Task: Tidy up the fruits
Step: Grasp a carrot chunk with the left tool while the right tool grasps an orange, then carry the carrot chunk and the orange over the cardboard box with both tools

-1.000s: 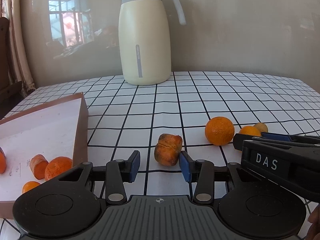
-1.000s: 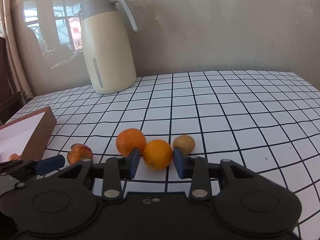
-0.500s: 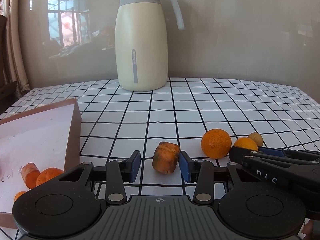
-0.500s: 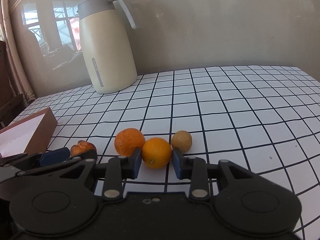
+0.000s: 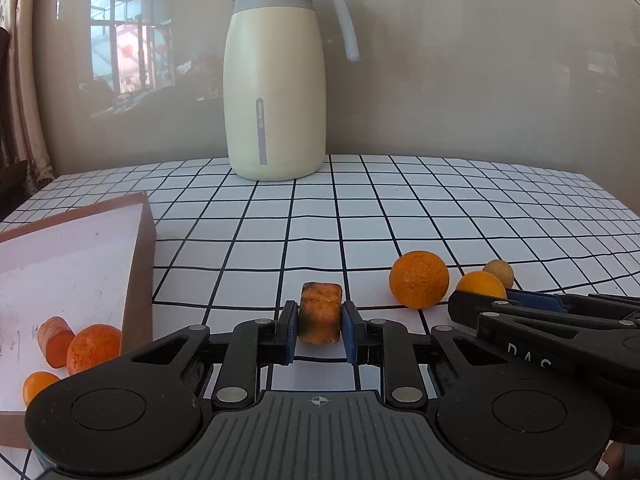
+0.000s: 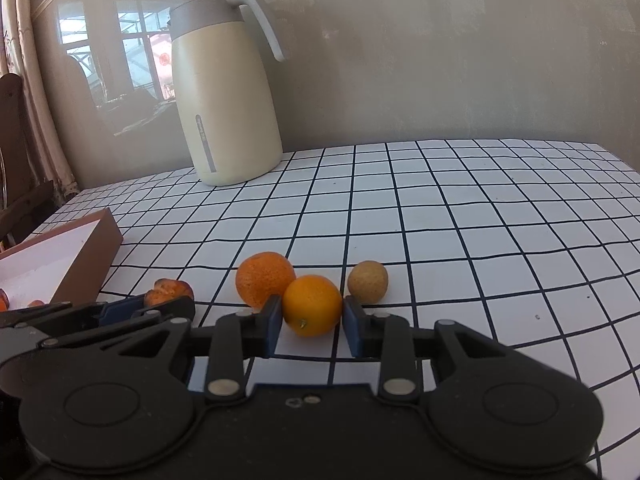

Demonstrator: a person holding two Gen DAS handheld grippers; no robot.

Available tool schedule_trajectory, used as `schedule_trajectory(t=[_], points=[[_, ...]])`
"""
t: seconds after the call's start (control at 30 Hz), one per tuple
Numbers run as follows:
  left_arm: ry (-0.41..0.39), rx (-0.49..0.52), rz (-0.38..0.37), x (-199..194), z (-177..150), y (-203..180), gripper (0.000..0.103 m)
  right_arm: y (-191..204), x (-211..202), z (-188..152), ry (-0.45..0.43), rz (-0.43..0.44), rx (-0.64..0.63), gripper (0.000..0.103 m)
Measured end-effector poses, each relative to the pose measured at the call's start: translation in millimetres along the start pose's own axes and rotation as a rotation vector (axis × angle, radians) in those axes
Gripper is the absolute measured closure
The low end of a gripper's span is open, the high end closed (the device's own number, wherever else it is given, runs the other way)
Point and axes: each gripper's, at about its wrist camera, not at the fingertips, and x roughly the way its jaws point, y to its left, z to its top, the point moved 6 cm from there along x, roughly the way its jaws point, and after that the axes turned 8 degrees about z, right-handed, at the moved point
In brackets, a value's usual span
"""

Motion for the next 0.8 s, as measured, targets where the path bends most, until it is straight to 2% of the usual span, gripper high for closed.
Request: schedule_trajectory(t=[0.37,0.8], points=[[0.002,0.006,-0.029,-19,-14,-2,0.080,0,-27,-16,0.008,0.024,-0.037,0.079],[-0.058,0.016,-0.023,-55,-23,8,0.080,15,-63,-29,0.000,0.077,-0.097,0.079]])
